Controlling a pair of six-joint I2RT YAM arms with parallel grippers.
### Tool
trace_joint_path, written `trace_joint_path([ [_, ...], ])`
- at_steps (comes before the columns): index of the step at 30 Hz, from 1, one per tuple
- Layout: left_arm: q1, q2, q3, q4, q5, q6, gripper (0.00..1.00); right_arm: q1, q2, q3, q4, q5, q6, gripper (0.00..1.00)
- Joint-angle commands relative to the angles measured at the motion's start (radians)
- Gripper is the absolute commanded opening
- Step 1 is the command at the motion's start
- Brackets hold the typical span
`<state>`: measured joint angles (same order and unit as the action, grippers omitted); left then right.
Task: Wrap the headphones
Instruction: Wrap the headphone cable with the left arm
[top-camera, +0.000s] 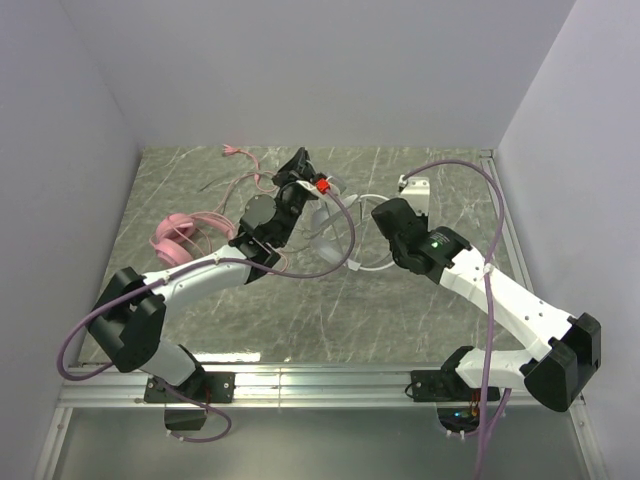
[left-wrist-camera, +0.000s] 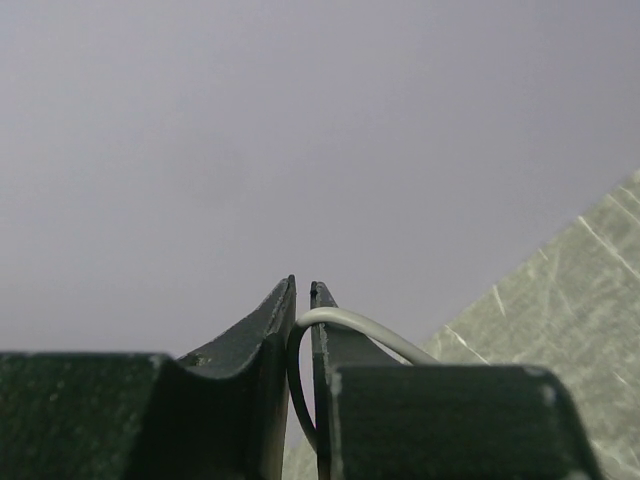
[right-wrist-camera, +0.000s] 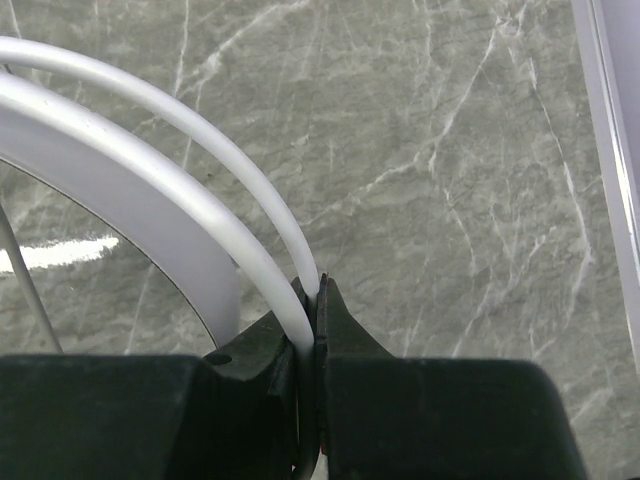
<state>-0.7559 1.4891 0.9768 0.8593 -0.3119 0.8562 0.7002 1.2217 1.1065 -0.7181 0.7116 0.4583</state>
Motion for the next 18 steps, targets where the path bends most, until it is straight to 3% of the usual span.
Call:
trace_joint_path([
  [1,0.018,0.008,0.069,0.156,-0.047,0.046,0.17,0.018,-0.001,0.024,-0.043,-0.006,-0.032,0.00],
  [10,0.029,0.034,0.134,0.092,-0.016,0.026,0.18,0.030,-0.014,0.007,-0.029,-0.029,-0.041,0.00],
  [14,0.044,0.033,0.183,-0.011,0.078,-0.042,0.15,0.038,-0.013,-0.011,-0.024,-0.050,-0.046,0.00],
  [18,0.078,0.023,0.268,-0.239,0.212,-0.127,0.06,0.039,-0.036,-0.033,0.000,-0.067,-0.056,0.00],
])
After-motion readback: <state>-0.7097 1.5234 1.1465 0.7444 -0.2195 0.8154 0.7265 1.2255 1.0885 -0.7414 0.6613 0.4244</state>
